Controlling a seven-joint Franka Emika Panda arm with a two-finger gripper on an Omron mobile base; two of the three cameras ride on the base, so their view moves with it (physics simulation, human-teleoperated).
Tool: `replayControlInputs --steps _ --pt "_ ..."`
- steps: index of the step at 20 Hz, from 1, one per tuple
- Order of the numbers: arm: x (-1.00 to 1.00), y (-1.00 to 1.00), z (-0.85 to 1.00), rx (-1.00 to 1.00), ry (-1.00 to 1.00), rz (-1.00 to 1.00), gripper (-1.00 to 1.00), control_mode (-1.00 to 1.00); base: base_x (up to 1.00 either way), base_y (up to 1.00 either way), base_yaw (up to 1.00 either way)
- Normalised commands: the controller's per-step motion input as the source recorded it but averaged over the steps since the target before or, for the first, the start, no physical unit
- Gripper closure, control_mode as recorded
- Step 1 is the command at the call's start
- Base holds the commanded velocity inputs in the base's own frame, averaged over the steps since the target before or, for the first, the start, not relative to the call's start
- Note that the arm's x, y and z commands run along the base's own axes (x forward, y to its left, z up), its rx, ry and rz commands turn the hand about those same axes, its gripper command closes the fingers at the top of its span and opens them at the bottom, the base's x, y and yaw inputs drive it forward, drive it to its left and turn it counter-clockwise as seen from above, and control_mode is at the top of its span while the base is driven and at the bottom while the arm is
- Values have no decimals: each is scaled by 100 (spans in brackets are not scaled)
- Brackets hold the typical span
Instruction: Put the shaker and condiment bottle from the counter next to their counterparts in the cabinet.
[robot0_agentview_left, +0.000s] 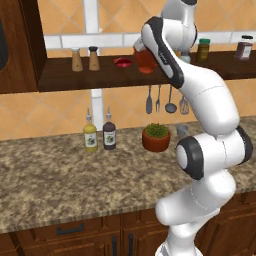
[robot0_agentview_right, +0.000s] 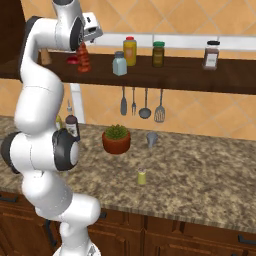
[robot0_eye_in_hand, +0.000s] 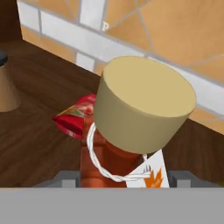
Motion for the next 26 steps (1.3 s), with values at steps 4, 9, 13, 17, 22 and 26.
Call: replayControlInputs --steps 4,9,13,17,22,26 --pt "62 25 -12 -7 5 0 100 -100 0 0 0" --pt "61 22 -2 -2 3 0 100 -100 0 0 0" --pt "46 13 -1 0 2 0 100 -100 0 0 0" --pt "12 3 -17 0 0 0 100 -100 0 0 0" --pt "-15 0 -45 1 0 0 100 -100 0 0 0" --pt "-37 0 -61 4 0 0 100 -100 0 0 0"
